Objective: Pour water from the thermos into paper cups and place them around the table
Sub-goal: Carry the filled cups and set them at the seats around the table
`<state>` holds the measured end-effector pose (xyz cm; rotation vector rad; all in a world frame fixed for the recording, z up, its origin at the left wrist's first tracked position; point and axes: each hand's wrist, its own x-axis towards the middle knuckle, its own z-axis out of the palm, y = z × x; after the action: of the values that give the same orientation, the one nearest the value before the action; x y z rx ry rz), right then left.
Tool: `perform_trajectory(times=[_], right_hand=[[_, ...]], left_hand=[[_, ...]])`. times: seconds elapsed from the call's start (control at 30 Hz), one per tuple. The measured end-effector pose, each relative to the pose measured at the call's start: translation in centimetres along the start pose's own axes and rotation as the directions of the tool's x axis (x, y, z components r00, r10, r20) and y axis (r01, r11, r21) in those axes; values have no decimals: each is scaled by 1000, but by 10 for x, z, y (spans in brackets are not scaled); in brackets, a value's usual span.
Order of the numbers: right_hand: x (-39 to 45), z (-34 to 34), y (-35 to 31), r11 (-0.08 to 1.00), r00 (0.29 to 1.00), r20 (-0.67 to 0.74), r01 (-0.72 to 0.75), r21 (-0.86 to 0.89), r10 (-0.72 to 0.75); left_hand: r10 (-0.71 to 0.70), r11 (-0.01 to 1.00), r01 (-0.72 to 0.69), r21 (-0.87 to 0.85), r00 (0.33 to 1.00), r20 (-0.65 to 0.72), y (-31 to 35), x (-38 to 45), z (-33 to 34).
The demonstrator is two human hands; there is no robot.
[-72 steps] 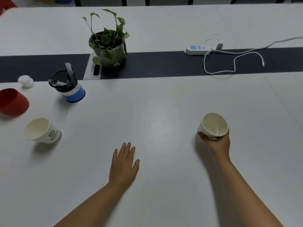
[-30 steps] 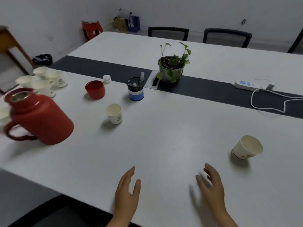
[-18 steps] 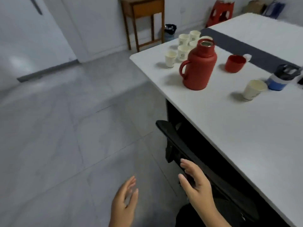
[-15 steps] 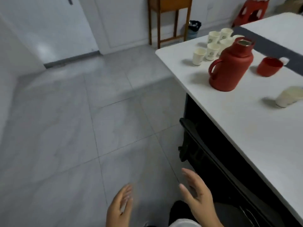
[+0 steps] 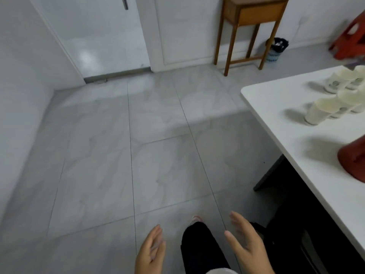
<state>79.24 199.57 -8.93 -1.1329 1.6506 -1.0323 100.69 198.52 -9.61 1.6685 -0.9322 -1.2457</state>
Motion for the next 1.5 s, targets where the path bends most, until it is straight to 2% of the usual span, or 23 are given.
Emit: perform_trajectory(times=[0.2,0.43,0.57,0.7,0.83,0.97,1.07,1.2,1.27,1.37,1.5], right_hand=[[149,-5,-58,998,1000,15,-28,48,27],[298,4,-91,1000,999,-42,-24,-16,23],[411,23,-117,999,986,-164,27,-23,-31],[501,33,-152,998,935,-352,57,5,-52],[555,24,-164,998,846,-532,-10,55,38],[603,-2,-157,988,702,-696,-77,137,151],[655,-37,-145,977,647,-733,-101,188,207],[732,-103,-149,985,627,-760,-76,158,170],[758,-139,-154,986,575,-801,-73,151,166],[770,-183,-152,983,441,-878,-86,163,184],[756,-213,-134,957,168,-946,-134,257,277]], left_hand=[[65,997,-67,34,996,61,100,155,41],[17,993,-27,115,996,91,148,305,69],[54,988,-80,131,980,191,192,415,108],[91,979,-147,139,934,345,257,520,159],[83,972,-184,145,850,521,312,608,216],[-22,961,-162,224,763,646,344,680,287],[-65,937,-197,288,713,699,357,718,357],[-42,916,-288,279,624,780,389,742,460],[-33,901,-341,269,564,825,409,746,511],[-63,881,-400,253,430,901,428,745,580],[-236,841,-434,324,245,941,427,744,673]])
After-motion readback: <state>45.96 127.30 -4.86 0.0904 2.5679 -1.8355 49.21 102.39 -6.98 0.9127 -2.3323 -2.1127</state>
